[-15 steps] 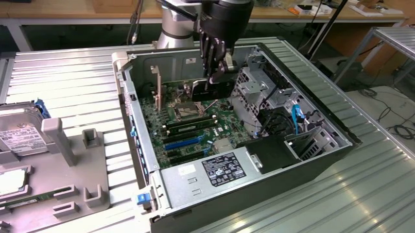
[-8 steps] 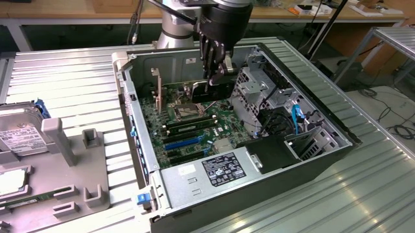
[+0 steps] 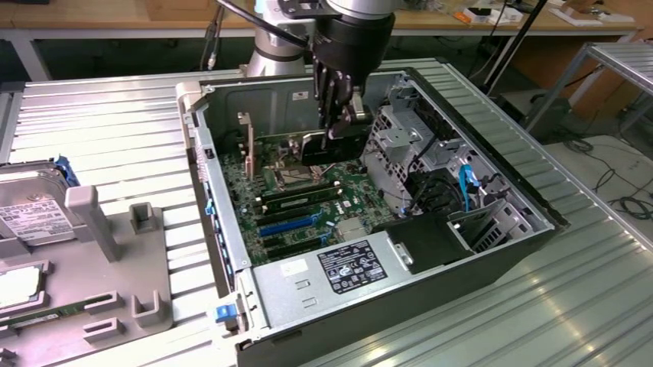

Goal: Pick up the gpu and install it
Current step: 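Insert the gpu into the slot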

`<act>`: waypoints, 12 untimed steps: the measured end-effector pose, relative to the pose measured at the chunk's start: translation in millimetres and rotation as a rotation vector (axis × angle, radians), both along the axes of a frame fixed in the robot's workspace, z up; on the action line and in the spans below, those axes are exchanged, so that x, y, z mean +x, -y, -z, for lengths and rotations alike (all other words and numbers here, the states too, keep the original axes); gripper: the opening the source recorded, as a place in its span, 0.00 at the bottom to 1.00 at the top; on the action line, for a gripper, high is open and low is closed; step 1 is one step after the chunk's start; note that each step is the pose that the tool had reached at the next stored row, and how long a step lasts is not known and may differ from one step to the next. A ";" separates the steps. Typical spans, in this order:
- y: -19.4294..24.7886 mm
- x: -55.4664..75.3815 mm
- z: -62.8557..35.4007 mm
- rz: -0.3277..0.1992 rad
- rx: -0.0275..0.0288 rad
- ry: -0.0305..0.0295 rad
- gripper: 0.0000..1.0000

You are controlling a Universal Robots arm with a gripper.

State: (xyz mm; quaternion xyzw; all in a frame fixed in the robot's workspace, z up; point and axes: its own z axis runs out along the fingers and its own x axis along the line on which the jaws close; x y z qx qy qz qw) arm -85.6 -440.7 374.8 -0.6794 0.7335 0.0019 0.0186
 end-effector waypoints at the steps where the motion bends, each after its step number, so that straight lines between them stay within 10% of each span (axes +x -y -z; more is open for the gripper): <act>1: 0.0 0.0 0.5 0.000 0.0000 0.0000 0.27; 12: 0.1 0.0 2.2 0.000 -0.0014 -0.0125 0.27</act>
